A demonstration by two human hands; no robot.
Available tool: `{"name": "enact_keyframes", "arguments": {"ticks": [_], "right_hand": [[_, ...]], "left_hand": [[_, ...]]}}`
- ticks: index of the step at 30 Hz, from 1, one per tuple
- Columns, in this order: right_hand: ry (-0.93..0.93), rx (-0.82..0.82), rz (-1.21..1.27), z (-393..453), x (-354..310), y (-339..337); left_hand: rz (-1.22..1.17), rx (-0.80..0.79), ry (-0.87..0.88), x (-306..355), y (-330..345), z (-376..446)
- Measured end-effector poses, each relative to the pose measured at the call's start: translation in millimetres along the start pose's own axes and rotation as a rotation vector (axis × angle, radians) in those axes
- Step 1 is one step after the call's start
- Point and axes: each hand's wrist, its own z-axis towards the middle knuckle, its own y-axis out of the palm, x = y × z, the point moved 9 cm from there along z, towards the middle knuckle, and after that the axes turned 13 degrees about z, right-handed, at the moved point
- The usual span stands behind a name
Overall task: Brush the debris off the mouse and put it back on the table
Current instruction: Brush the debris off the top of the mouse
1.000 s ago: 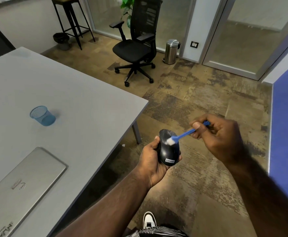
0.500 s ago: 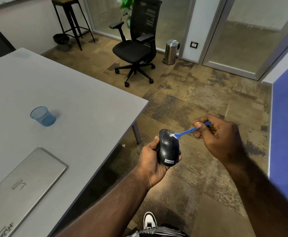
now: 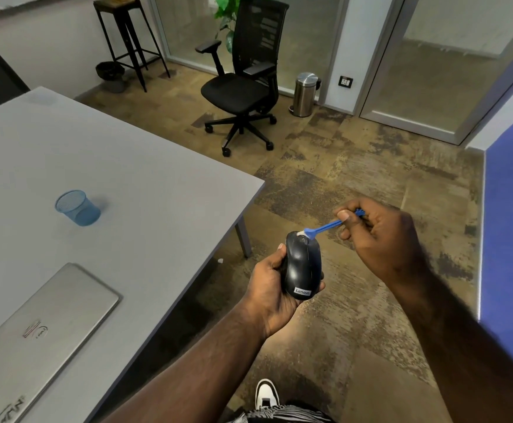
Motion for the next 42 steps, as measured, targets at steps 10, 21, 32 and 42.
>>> {"name": "enact_keyframes", "arguments": {"ticks": [10, 21, 32, 42], "right_hand": [[-0.013, -0.051, -0.019, 5, -6, 0], [0.014, -0.054, -0.128, 12, -9, -4], [-0.003, -0.112, -0.098, 13, -19, 2], [-0.015, -0.15, -0.135, 12, -26, 5]], "left_hand": [[0.023, 0.009, 0.015, 2, -2, -1], [0.045, 0.011, 0.02, -1, 0, -1], [0.068, 0.039, 0.008, -2, -2, -2], [0.064, 0.051, 0.013, -1, -4, 0]]}}
